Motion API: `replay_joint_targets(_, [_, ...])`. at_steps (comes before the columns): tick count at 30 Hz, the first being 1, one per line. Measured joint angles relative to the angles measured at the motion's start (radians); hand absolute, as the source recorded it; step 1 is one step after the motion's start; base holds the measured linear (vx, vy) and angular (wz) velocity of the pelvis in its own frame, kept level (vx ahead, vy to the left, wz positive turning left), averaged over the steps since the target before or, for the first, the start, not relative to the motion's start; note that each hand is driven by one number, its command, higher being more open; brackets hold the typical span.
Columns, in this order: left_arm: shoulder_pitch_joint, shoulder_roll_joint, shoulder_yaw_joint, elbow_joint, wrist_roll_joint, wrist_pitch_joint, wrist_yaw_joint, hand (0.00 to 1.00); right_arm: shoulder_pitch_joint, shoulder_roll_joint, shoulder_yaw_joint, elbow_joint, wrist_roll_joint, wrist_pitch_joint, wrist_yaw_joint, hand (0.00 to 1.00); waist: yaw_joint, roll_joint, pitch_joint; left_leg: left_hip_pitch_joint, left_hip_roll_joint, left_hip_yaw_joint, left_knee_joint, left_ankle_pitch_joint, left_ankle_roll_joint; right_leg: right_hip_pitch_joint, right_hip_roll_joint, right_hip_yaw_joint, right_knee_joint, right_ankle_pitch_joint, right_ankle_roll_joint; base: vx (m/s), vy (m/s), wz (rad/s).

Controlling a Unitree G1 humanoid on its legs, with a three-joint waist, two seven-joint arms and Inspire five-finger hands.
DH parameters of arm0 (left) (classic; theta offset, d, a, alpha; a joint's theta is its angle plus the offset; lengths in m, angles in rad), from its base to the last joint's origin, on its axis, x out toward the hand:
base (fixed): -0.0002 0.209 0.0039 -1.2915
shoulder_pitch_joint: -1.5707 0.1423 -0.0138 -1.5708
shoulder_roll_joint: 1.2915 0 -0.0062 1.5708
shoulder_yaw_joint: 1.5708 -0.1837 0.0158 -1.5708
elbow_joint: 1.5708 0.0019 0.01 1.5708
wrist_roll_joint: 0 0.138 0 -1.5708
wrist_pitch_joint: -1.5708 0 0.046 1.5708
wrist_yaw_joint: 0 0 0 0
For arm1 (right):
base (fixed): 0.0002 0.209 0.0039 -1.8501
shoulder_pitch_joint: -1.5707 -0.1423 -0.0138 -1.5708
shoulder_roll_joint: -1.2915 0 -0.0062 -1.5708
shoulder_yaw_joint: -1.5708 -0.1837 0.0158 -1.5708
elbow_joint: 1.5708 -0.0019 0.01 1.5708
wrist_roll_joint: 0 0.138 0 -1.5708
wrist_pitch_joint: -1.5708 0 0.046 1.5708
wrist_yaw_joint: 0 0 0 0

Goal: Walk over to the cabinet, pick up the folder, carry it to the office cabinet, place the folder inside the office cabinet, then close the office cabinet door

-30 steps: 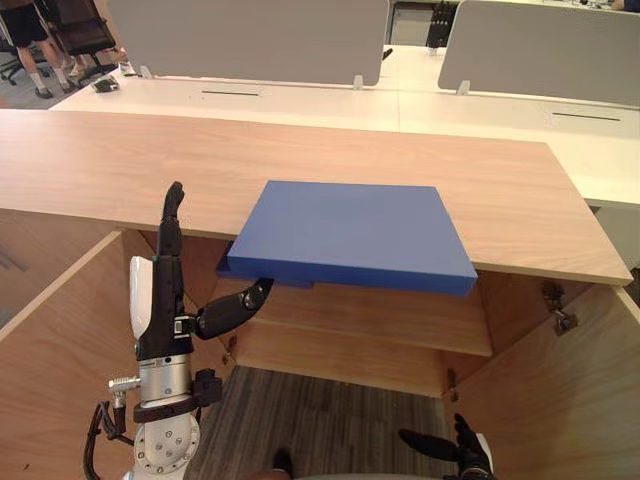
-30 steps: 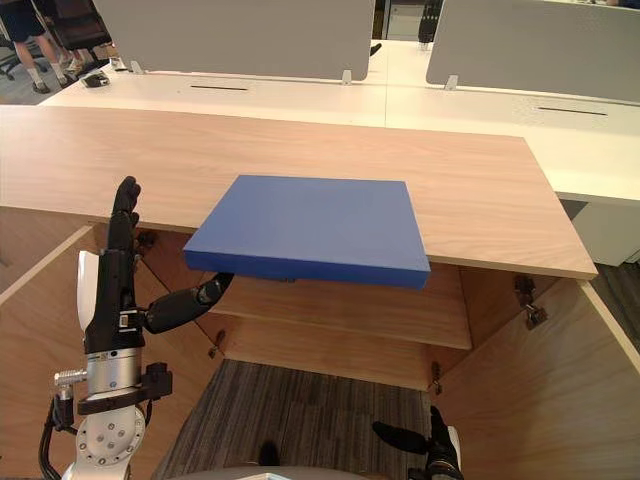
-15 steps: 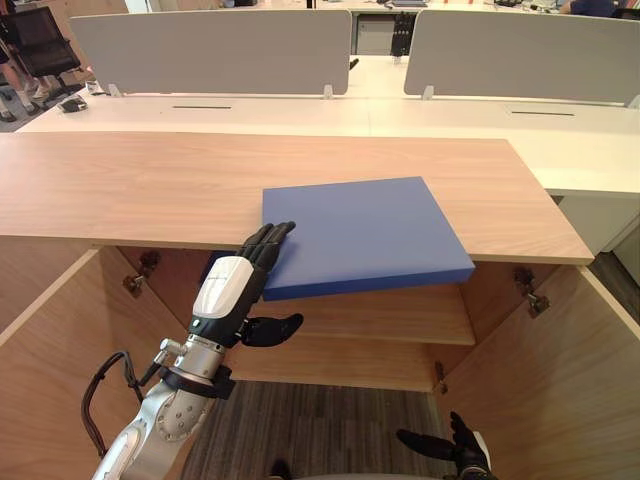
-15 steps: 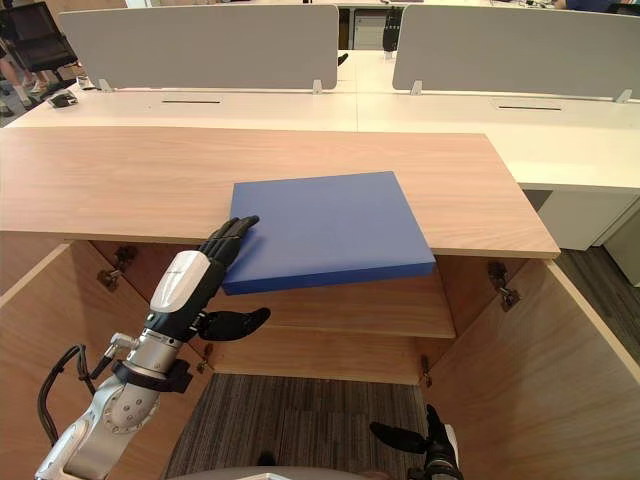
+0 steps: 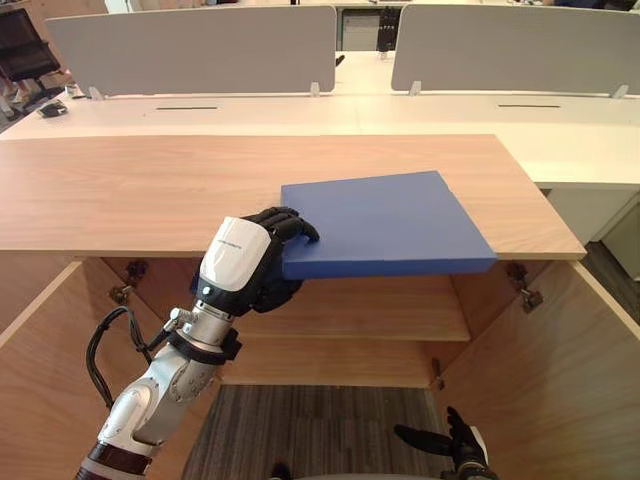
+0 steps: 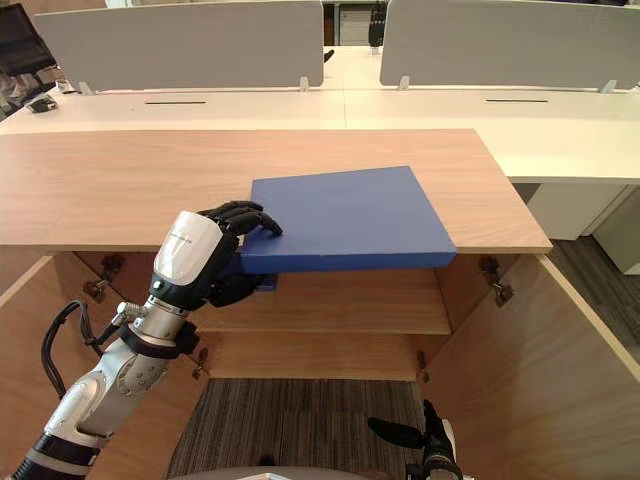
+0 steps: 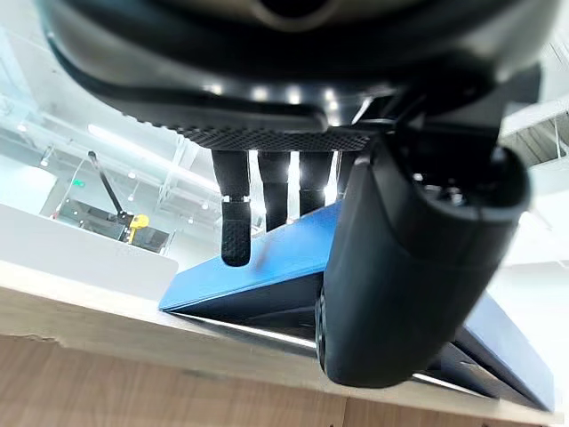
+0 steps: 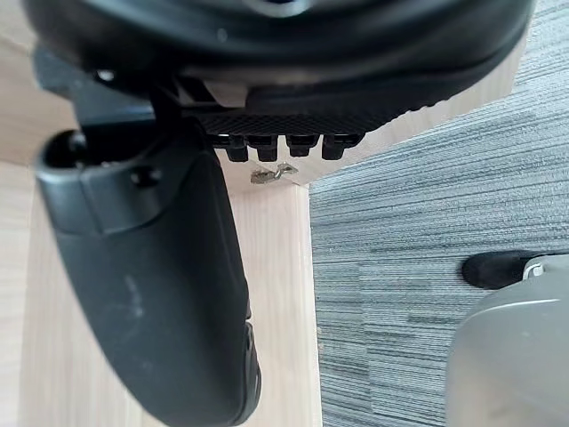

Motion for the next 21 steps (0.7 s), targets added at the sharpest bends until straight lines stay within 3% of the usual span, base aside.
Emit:
replay_joint_targets(3, [0.034, -0.044, 0.016, -0.036, -0.030, 0.011, -0.007, 0.00, 0.007, 0.007, 0.000, -0.058, 0.039, 0.000, 0.000, 1.00, 0.003, 0.000, -0.002, -0.004, 0.006, 0.034, 0.000, -0.006, -0.006, -0.021, 0.004, 0.033, -0.001, 0.009, 0.001, -0.01, 0.013, -0.29])
replay_joint_targets(10, [0.100, -0.199, 0.016, -0.154, -0.180, 0.014, -0.049, 0.00, 0.097, 0.063, -0.001, -0.486, 0.162, -0.035, 0.001, 1.00, -0.021, -0.001, -0.001, -0.020, 0.010, 0.078, 0.006, -0.007, -0.002, -0.060, 0.009, 0.082, -0.007, 0.038, 0.002, 0.01, 0.001, -0.24])
replay_joint_targets(14, [0.104, -0.278, 0.018, -0.249, -0.330, 0.008, -0.049, 0.00, 0.170, 0.095, 0.019, -0.767, 0.235, -0.062, 0.035, 1.00, -0.029, -0.001, 0.000, -0.021, 0.016, 0.111, 0.001, -0.020, -0.007, -0.081, 0.015, 0.118, -0.007, 0.055, 0.001, -0.06, -0.008, -0.27])
replay_joint_targets(21, [0.111, -0.349, 0.041, -0.345, -0.642, -0.004, -0.058, 0.00, 0.294, 0.080, 0.054, -1.120, 0.376, -0.063, 0.151, 1.00, -0.040, -0.003, 0.004, -0.022, 0.015, 0.144, 0.002, -0.027, -0.003, -0.109, 0.018, 0.159, -0.004, 0.063, 0.005, -0.03, 0.000, -0.19])
